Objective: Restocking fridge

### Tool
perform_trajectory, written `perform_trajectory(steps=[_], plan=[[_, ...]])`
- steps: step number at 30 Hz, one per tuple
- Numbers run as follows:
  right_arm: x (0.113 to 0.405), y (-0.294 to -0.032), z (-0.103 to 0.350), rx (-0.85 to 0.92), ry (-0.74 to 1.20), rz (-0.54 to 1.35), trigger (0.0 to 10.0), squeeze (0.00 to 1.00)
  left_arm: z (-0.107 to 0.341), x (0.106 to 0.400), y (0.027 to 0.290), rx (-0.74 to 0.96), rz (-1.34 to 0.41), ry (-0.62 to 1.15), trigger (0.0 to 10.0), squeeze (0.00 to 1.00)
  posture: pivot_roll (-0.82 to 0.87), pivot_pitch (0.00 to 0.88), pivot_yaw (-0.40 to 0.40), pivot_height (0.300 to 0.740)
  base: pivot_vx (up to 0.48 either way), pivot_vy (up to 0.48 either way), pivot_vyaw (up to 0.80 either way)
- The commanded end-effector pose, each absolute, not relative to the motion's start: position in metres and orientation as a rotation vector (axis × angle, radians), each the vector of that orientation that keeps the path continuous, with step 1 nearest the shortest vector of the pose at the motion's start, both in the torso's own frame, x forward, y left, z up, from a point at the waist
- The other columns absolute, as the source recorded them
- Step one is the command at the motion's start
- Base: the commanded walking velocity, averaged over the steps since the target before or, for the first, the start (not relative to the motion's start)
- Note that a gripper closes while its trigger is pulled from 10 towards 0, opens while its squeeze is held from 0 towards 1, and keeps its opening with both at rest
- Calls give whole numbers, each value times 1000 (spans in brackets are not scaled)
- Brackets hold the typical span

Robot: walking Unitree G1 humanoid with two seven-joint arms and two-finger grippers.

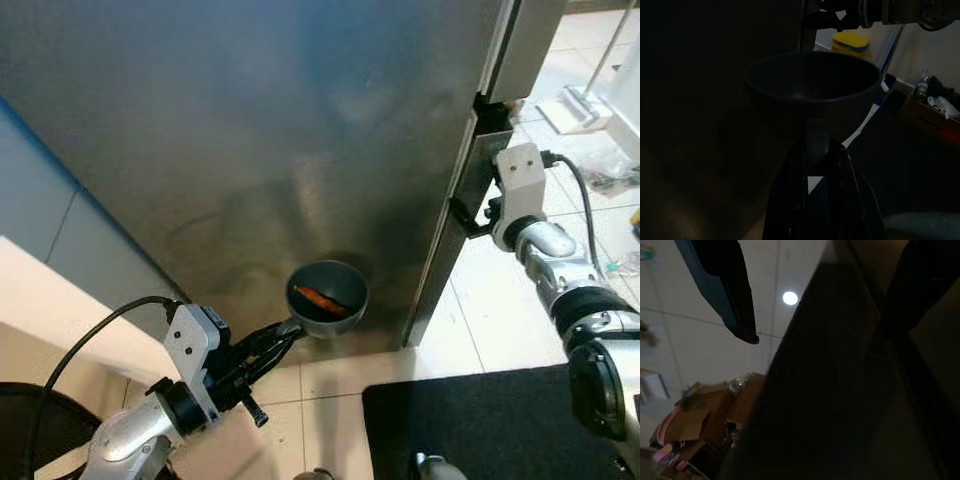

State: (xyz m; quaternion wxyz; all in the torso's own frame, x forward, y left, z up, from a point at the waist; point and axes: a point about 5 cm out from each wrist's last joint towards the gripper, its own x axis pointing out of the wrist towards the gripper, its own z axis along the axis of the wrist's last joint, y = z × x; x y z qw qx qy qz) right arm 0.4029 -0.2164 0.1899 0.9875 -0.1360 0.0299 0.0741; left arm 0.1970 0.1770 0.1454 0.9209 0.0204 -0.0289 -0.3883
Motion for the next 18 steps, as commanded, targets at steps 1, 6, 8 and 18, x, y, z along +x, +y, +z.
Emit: perform_trajectory(steps=[1,6,8,18], plan=[[406,-232,213,-304,-6,48,10000,0,146,195,176,53,-810,-48,10000,0,148,220,43,740,0,0,0],[406,-239,218,-340,-8,-7,10000,0,145,197,174,47,-811,-47,10000,0,142,213,40,740,0,0,0],[406,-242,219,-350,-3,-33,10000,0,145,197,173,45,-813,-47,10000,0,141,211,39,740,0,0,0],[401,-264,222,-361,11,-204,10000,0,145,199,168,35,-822,-58,10000,0,139,190,34,740,0,0,0]])
